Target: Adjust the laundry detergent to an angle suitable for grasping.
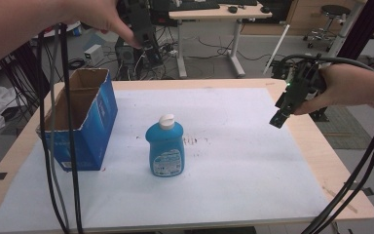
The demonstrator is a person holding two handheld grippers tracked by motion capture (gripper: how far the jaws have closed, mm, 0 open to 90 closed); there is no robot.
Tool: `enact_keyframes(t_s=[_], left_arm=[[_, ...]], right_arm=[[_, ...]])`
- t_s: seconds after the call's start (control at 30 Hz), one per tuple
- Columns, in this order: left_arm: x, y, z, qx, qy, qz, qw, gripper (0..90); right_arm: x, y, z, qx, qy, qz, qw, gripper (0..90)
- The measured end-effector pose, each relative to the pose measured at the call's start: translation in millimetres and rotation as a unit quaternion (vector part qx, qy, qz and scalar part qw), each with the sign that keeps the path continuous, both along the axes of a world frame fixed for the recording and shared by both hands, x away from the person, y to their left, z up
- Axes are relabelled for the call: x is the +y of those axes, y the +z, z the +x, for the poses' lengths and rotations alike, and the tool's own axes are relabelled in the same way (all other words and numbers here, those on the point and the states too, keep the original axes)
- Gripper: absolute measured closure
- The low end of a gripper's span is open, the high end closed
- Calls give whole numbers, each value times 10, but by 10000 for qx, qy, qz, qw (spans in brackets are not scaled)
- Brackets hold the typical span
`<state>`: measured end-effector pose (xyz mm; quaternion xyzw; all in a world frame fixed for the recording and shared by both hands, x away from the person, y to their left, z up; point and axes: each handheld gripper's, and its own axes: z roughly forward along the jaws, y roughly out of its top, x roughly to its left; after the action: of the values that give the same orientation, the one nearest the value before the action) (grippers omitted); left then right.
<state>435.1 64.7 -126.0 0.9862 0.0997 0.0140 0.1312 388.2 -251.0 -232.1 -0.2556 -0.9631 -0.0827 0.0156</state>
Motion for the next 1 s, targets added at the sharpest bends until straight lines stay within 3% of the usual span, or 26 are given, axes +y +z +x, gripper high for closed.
enact_keyframes(t_s=[1.0], left_arm=[[-56,-16,-11,14,-69,24,10000,167]], right_arm=[[-45,34,7,-33,-65,81,9999,200]])
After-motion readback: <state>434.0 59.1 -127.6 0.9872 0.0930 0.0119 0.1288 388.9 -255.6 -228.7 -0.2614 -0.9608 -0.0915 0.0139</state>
